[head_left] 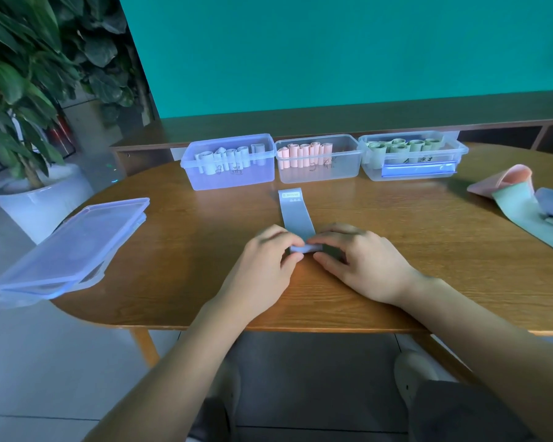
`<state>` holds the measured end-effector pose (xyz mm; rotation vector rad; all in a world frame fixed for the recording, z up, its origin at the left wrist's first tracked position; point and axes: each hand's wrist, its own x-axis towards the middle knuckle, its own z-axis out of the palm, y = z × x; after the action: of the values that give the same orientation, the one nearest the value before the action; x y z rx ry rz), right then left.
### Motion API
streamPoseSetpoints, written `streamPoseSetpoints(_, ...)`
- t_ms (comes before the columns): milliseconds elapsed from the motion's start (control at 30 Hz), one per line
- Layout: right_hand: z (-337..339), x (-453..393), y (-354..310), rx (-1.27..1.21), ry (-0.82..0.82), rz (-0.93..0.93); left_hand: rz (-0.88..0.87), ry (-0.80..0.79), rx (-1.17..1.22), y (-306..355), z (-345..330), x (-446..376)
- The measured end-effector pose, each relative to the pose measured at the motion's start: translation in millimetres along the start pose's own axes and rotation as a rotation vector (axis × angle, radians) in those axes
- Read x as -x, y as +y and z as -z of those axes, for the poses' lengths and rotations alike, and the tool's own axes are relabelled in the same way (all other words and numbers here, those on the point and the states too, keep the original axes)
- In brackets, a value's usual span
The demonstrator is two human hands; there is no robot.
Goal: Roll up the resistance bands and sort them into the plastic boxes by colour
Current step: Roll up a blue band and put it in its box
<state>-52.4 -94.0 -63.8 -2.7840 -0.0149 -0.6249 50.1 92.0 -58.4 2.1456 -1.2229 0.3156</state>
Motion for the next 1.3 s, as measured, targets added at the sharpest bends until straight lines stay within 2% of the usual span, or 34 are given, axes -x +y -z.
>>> streamPoseSetpoints(233, -2, -2, 3, -0.076, 0.062, 0.03, 0.023, -0.003, 0.005, -5, -4, -5)
streamPoseSetpoints(600, -6, -17, 13, -0.025, 0.01, 0.025, -0.04, 0.011, -0.069, -9, -9, -14)
streamPoseSetpoints(767, -8, -21, 18, -0.112, 0.075, 0.045, -0.029, 0.008, -0.071, -13, -11, -21)
streamPoseSetpoints(1133, -10, -38, 27, -0.03, 0.004, 0.021, -0.068, 0.04, -0.119, -18, -15, -29)
streamPoseSetpoints(1300, -12, -42, 29, -0.096, 0.048, 0.049, -0.048, 0.031, -0.122, -24, -17, -38)
